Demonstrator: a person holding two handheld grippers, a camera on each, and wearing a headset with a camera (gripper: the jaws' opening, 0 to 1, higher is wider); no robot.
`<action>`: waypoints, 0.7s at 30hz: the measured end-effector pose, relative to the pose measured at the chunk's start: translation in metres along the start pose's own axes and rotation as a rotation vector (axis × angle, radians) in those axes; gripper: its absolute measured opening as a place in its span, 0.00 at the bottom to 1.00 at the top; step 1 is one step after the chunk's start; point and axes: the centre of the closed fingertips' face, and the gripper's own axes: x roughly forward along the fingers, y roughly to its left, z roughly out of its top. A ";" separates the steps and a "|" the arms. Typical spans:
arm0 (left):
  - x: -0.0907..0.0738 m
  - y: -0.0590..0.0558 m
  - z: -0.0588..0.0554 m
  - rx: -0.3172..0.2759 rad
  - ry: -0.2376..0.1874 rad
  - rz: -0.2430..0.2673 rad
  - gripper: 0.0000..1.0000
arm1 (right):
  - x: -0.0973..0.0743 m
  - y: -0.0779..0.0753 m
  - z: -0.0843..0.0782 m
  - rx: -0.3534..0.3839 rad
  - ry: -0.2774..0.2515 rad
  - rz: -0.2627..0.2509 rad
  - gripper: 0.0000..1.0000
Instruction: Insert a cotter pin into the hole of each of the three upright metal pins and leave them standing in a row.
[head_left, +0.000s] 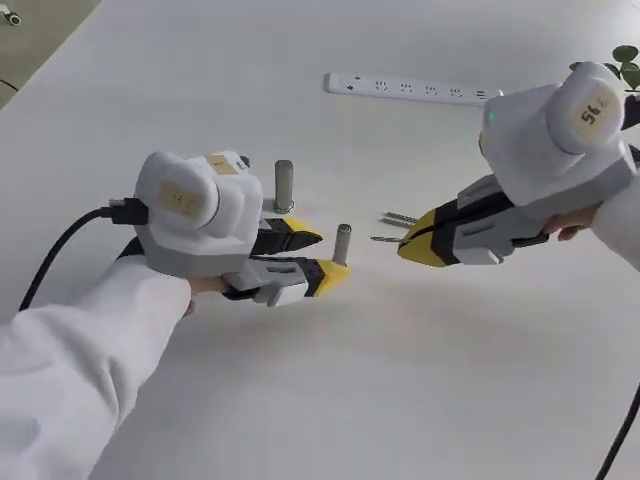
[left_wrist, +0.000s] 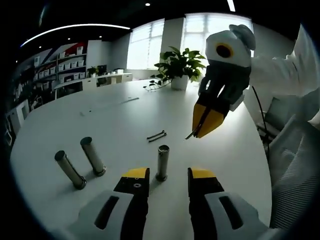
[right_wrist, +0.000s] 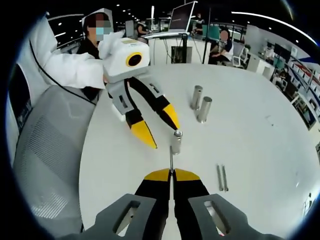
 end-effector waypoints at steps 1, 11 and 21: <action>0.002 0.001 0.001 -0.004 -0.006 0.002 0.29 | 0.002 -0.002 0.000 -0.003 0.005 0.002 0.00; 0.013 0.006 -0.004 -0.009 0.004 -0.005 0.19 | 0.012 -0.007 0.000 -0.025 0.042 0.017 0.00; 0.017 0.009 -0.006 0.043 0.022 0.006 0.07 | 0.018 -0.012 -0.001 -0.056 0.061 0.019 0.00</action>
